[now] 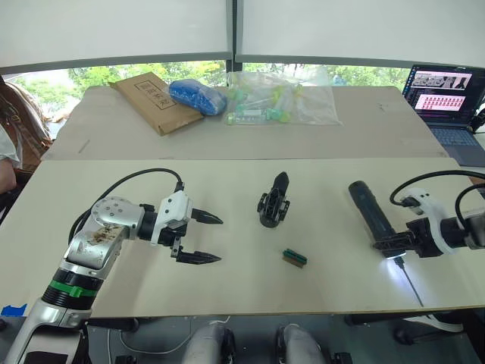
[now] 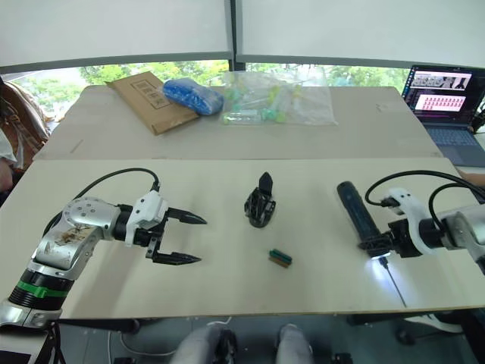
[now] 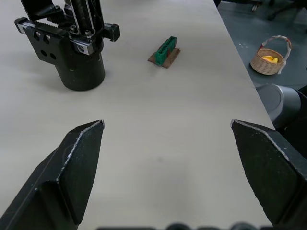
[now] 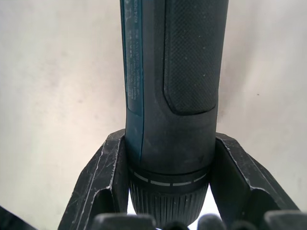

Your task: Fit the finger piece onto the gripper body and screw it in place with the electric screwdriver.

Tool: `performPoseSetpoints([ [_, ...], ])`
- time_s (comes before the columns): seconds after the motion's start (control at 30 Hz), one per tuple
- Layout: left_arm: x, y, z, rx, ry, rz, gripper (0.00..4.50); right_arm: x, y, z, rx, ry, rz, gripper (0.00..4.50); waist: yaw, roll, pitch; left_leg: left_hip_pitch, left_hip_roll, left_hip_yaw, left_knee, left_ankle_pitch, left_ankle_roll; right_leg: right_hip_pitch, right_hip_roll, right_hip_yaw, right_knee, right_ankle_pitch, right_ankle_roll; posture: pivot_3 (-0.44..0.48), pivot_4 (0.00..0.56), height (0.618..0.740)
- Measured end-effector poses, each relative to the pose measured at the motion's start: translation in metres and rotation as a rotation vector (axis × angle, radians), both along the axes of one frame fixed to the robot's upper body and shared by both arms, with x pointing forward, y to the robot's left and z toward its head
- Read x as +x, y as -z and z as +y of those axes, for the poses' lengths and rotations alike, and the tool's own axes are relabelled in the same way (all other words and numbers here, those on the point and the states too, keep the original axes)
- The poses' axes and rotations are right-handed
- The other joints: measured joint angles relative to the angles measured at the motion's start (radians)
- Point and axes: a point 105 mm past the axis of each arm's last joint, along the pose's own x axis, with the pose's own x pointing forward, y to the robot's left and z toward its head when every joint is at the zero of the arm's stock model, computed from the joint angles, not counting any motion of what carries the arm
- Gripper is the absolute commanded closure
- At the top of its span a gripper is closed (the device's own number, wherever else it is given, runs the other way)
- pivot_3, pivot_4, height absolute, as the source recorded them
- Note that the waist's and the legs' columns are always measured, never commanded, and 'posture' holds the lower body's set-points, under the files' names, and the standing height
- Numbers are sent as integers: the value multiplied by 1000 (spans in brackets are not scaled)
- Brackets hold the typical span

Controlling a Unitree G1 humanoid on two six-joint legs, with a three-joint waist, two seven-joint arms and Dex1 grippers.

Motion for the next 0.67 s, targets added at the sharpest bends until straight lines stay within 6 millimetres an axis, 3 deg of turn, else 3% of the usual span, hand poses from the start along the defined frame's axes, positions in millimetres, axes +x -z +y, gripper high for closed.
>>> performPoseSetpoints([
  [0.07, 1, 1, 1, 0, -10, 2, 0, 2, -3, -2, -17, -24, -13, 153, 3, 0, 0, 0, 0, 0, 0, 0, 0, 1, 0, 0, 0, 0, 0, 0, 150, 732],
  [0.1, 2, 3, 4, 4, -22, 9, 0, 2, -4, -4, -30, -41, -21, 28, 4, 0, 0, 0, 0, 0, 1, 0, 0, 1, 0, -1, 0, 0, 0, 0, 150, 732],
  [0.23, 7, 9, 24, 24, -118, 46, 0, -6, -5, -18, -57, -165, -135, 28, 12, 0, 0, 0, 0, 0, 0, 0, 0, 1, 0, 0, 0, 0, 1, 0, 150, 732],
  [0.33, 5, 5, 59, 30, -249, 100, 0, -19, -32, -32, -10, -261, -317, 28, 10, 0, 0, 1, 0, 0, -1, 0, 0, 1, 1, 0, 0, -1, 1, 0, 150, 732],
  [0.47, -3, -5, 100, 41, -389, 135, 0, -40, -59, -61, -3, -255, -451, 28, 7, 0, 0, 7, 0, 0, -1, 0, -1, 6, 1, 1, 0, -3, 3, 0, 150, 732],
  [0.57, -16, 1, 126, 77, -463, 175, 0, -60, -58, -83, 2, -223, -467, 28, 7, 0, 0, 9, 0, 0, -3, -4, -9, 3, -2, 2, 0, -3, 2, 0, 150, 732],
  [0.67, -20, 2, 132, 71, -492, 183, 0, -72, -56, -95, 27, -192, -479, 28, 7, 1, 0, 10, 0, -1, -3, -5, -10, 3, -3, 2, 0, -3, 0, 0, 150, 732],
])
